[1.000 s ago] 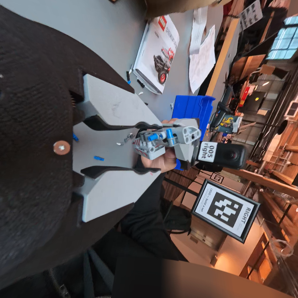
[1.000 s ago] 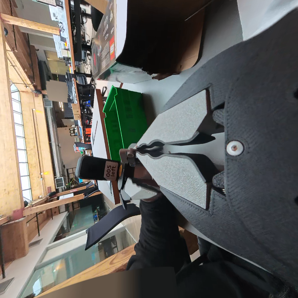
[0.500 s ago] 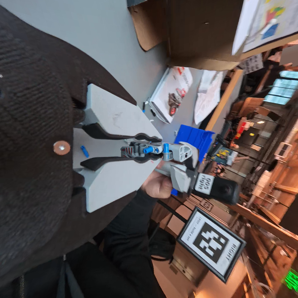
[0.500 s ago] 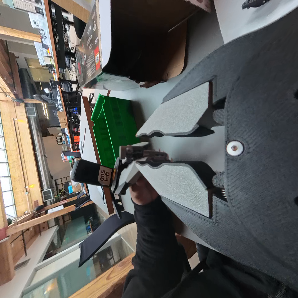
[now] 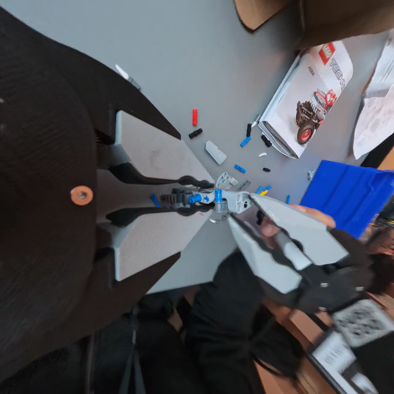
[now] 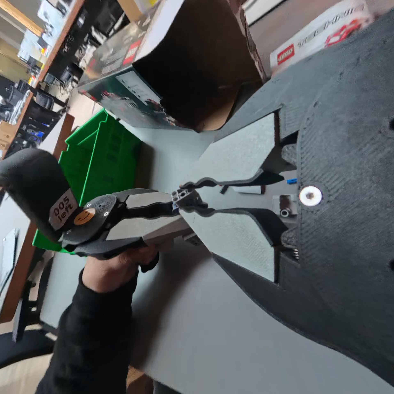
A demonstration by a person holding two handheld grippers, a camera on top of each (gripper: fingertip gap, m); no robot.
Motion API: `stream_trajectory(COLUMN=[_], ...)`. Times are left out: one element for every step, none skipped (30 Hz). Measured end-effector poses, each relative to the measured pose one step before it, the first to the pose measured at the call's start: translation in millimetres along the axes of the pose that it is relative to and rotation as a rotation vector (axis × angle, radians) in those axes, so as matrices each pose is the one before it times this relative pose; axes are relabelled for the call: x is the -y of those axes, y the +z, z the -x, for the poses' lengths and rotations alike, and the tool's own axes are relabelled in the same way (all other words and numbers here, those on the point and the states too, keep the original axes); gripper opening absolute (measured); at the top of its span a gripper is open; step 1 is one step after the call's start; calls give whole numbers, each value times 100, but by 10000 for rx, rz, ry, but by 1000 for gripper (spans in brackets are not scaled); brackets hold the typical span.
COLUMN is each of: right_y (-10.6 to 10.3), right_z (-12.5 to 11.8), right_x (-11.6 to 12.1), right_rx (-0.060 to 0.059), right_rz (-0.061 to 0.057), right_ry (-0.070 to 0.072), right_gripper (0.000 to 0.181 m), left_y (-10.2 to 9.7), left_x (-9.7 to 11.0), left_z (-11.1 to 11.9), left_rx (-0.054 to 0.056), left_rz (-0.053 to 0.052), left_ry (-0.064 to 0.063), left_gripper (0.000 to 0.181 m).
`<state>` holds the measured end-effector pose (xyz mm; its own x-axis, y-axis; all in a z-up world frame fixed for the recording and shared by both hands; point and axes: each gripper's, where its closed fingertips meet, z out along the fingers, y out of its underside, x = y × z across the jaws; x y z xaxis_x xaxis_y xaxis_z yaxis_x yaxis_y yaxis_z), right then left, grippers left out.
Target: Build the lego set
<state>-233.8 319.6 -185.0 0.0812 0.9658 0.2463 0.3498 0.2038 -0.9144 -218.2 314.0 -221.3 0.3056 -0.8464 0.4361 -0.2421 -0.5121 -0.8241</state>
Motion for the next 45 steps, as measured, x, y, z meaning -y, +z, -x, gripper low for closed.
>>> stream_trajectory(right_y=[-204,-228,-212,-187,-116,-9,88,109,152,168,138,54,-97,-150,-158,-144,-127,-83,-58,-199,-380,-447,-392,-242,-29,145,248,337,359,353,272,235,206,173,127,124,45,-56,-110,-159,-210,-225,-181,-91,-12], right_z=[254,425,196,3,9,126,243,174,121,-25,-68,-97,-168,-177,-125,-103,-88,81,-31,-548,-806,-506,-163,-120,112,318,463,573,379,111,-40,-122,50,462,443,154,40,-143,-242,-170,-222,-146,-20,-21,-139], right_x=[357,527,306,57,31,16,-155,-120,-198,-176,-156,-107,118,216,136,-65,-267,-223,-105,82,270,225,435,340,-38,-389,-392,-208,-177,-221,-132,-12,-16,-11,37,-96,-235,-216,-175,-94,12,117,131,41,-166], right_rx=[308,329,150,-17,-54,-25,-21,-128,-125,-103,-47,-97,-177,-144,-35,42,55,150,39,-357,-539,-238,78,107,222,308,337,357,231,68,-65,-169,-80,163,102,-117,-160,-177,-145,-22,-40,-25,38,8,-66], right_rz=[-280,-379,-193,3,9,19,144,148,177,131,117,127,-41,-141,-109,1,107,80,67,2,-152,-134,-339,-316,-91,155,176,70,77,144,90,-24,-11,12,17,111,181,171,133,30,-38,-112,-118,-61,68], right_ry=[183,119,1,-145,-206,-240,-380,-470,-367,-90,108,31,-151,-109,57,146,132,87,104,33,-159,-110,172,326,281,214,148,115,165,162,15,-100,-149,-195,-294,-444,-475,-299,-62,71,67,8,-40,-55,-25], right_gripper=[11,8,8,7,7,12,14,15,16,17,17,16,15,15,15,14,14,13,12,0,0,0,0,0,0,0,0,6,18,26,28,26,24,23,16,15,14,13,12,11,11,11,11,11,11], left_y=[53,-38,-61,-72,-81,-48,-22,44,74,52,33,15,-38,-72,-71,-39,-30,6,24,-44,-21,69,85,65,50,-13,-83,-104,-114,-106,-92,-81,-55,-9,74,135,126,110,49,-35,-88,-128,-151,-152,-123], left_x=[-108,202,217,127,64,-19,104,-84,-210,-109,-58,142,184,320,322,161,36,-144,-216,-201,-457,-440,-147,204,291,357,305,130,-2,11,97,194,347,292,48,-134,-243,-151,-37,44,126,133,206,263,148], left_z=[-341,-443,-387,-171,-138,-336,-442,-169,34,142,194,150,156,41,-43,10,229,91,-26,344,411,169,205,-84,-269,-36,266,395,437,470,414,102,-283,-224,-67,-267,-172,-63,34,127,209,190,107,-13,97], left_rx=[83,-18,-47,-22,-105,-296,-375,-216,-73,47,107,104,136,92,72,124,247,116,-12,211,261,169,234,74,-9,209,479,600,652,707,697,487,218,200,175,-88,-113,-52,-25,-5,28,2,-43,-86,32], left_rz=[202,2,-40,-17,-25,-22,-101,20,90,32,14,-91,-121,-204,-185,-77,17,118,169,124,274,284,110,-101,-106,-132,-91,48,165,176,122,54,-50,-43,53,95,114,29,-49,-79,-121,-124,-159,-175,-84], left_ry=[585,396,272,100,-37,-122,-207,-240,-159,-63,-12,13,79,129,176,214,183,118,-11,-14,142,200,142,173,248,429,637,789,836,866,891,865,777,546,321,123,-24,-65,-134,-176,-189,-190,-166,-125,-15], left_gripper=[14,14,14,14,14,14,14,14,14,14,14,14,15,14,14,14,14,14,14,14,14,14,14,14,14,14,14,14,14,14,14,14,14,14,15,15,15,15,14,15,15,15,16,15,15])
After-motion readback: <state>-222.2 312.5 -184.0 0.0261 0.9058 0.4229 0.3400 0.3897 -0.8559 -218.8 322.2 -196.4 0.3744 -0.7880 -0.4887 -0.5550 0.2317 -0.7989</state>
